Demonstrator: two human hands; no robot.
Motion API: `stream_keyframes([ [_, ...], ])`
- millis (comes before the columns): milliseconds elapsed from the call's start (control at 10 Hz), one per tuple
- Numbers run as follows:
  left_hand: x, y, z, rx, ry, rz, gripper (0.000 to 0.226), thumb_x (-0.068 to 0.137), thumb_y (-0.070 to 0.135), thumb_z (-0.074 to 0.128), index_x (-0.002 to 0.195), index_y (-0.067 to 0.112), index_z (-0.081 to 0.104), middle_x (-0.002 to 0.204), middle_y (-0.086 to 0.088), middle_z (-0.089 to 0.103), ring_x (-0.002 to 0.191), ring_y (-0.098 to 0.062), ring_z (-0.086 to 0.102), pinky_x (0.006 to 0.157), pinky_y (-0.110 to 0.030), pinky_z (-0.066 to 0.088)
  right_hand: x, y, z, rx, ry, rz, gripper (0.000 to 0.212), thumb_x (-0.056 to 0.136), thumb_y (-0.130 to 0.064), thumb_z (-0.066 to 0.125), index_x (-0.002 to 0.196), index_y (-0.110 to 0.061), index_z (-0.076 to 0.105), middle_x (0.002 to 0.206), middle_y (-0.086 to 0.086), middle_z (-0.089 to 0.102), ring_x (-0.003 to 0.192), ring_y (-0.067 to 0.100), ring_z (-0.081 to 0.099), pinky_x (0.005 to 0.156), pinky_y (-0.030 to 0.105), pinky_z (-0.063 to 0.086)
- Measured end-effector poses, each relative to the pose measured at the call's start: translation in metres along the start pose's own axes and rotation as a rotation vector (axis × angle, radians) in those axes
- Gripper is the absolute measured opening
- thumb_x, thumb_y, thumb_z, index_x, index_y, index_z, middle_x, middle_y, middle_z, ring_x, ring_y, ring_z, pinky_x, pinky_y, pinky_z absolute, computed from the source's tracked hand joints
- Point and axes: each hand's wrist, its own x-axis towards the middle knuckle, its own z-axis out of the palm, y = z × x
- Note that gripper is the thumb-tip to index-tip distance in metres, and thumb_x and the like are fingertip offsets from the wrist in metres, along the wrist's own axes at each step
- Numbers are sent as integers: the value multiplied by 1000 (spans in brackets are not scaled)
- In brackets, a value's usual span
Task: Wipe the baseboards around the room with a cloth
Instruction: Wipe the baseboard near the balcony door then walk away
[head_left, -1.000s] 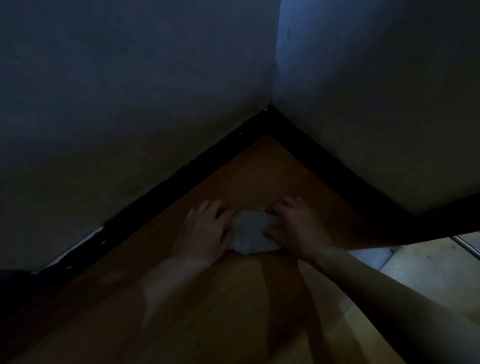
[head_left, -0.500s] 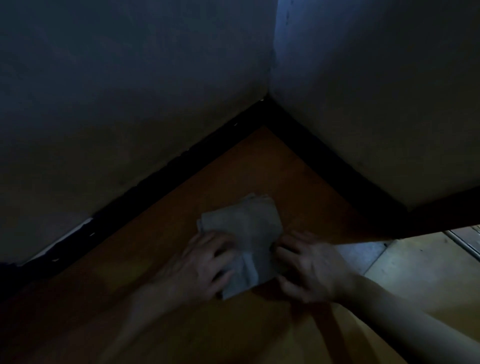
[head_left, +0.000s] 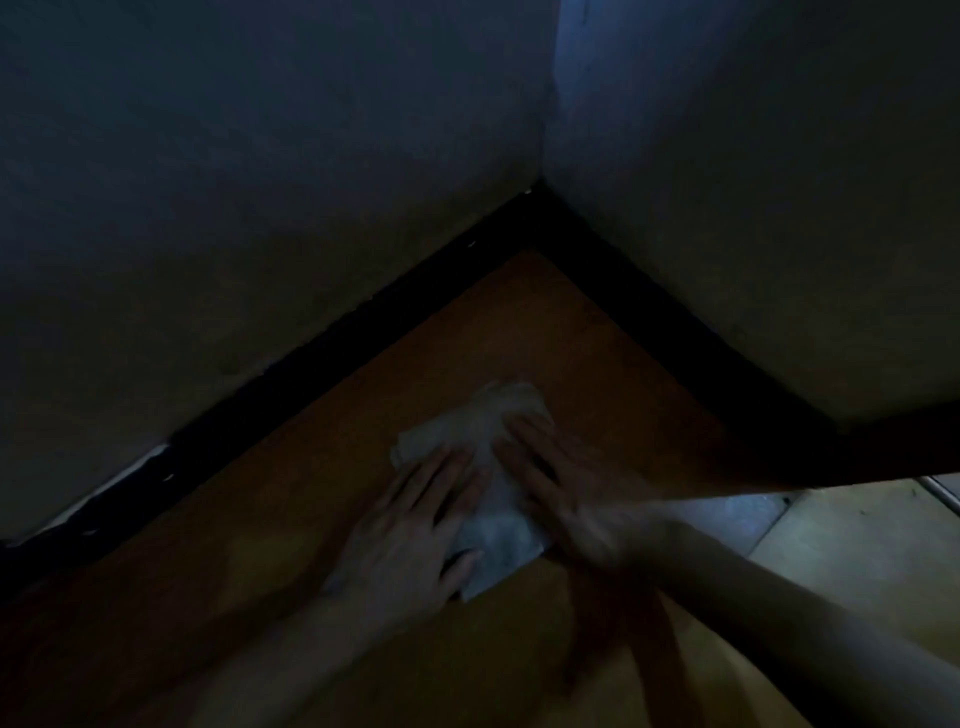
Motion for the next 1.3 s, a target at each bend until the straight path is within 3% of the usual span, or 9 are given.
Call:
stream_keyframes([
  [100,27,-3,0,-67,60,-28,76,97,57,37,160,20,20,167,-4,9,155,-22,9,125,-36,3,22,22,-10,-138,12,70,60,104,-40,30,156,-12,20,163,15,14,151,30,11,122,38,7],
  [200,65,-10,5,-76,97,-57,77,100,61,34,161,27,2,167,2,-10,154,-17,-13,122,-32,-10,35,24,-22,-160,70,211,53,101,-25,36,151,-7,34,158,18,29,148,34,22,121,45,21],
  [300,90,-14,0,-65,112,-51,75,100,57,41,161,22,13,169,-4,5,155,-20,-3,122,-33,-4,32,18,-24,-117,151,253,50,93,-23,48,141,-8,50,149,15,45,141,34,37,112,48,35],
  [400,110,-15,-5,-45,149,-70,72,102,58,34,161,22,12,169,-6,7,155,-21,-1,118,-30,-8,21,19,-18,-99,201,302,49,94,-27,59,139,-10,53,146,14,49,139,33,40,110,48,39],
  [500,121,-8,-13,-13,174,-141,71,101,56,38,160,20,22,167,-12,14,154,-27,11,120,-35,1,16,28,-16,-102,212,313,54,98,-37,52,145,-13,44,150,13,44,143,31,34,115,43,33],
  [600,119,2,-18,-5,254,-180,62,95,45,62,148,15,49,154,-21,41,142,-36,40,118,-45,26,24,39,-19,-94,171,315,58,99,-42,50,148,-13,41,154,14,38,146,31,28,117,42,30],
  [900,128,-2,-10,-44,175,-227,70,97,68,16,159,36,23,168,-5,13,155,-29,10,122,-39,12,42,56,-28,-48,136,352,61,100,-43,45,152,-14,32,160,12,24,150,29,15,120,42,22],
  [1100,127,-4,-14,-13,146,-221,67,99,66,24,160,37,18,169,-5,9,155,-26,7,122,-37,4,43,53,-35,-56,67,361,63,99,-45,45,153,-15,30,161,13,22,149,29,18,119,42,22],
  [1300,106,-2,-42,21,232,-247,63,97,56,45,153,27,40,161,-8,33,148,-27,29,121,-42,20,40,32,-51,-119,203,341,51,89,-37,53,133,-11,57,134,14,56,126,33,51,108,44,39],
])
